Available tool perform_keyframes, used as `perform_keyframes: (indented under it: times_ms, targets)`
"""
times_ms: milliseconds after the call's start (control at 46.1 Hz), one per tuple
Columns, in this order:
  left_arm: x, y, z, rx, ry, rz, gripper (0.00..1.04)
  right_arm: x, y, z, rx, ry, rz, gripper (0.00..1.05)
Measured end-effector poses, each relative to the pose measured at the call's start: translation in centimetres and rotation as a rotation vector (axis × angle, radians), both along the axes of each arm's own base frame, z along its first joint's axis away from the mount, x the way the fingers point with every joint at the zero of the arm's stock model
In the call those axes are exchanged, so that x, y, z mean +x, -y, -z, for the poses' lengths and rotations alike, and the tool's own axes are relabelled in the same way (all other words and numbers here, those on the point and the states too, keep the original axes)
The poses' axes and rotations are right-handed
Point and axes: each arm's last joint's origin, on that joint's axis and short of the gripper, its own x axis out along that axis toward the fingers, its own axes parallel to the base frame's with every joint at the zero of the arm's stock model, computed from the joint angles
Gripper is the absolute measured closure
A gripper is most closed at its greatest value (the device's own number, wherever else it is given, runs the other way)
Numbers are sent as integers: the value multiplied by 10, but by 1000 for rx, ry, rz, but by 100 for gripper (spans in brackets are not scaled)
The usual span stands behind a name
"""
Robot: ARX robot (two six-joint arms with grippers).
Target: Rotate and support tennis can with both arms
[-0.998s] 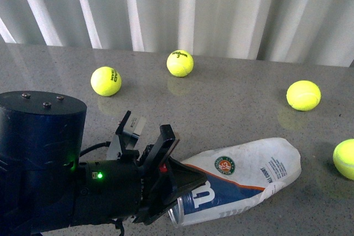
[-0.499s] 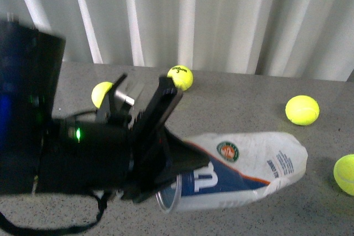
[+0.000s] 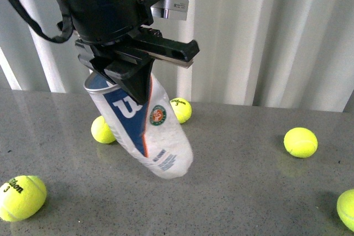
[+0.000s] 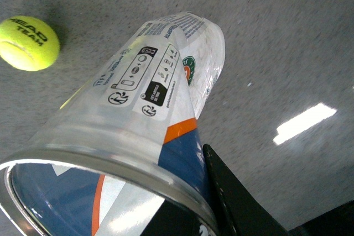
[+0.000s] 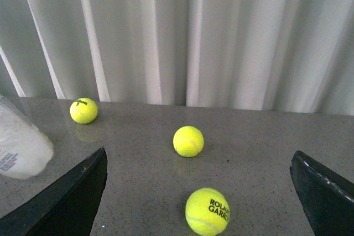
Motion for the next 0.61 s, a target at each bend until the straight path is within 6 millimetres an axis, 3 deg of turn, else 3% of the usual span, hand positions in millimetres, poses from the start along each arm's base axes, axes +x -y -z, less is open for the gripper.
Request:
perform_keyframes:
  times_ms: [282,455,607]
  targets:
    - [2,34,-2,203,-52,248,101,0,0,0,0,0,0,7]
    - [-1,64,22,207,-83,323,101,0,0,0,0,0,0,7]
    - [-2,69,37,223,-87,333,101,0,0,0,0,0,0,7]
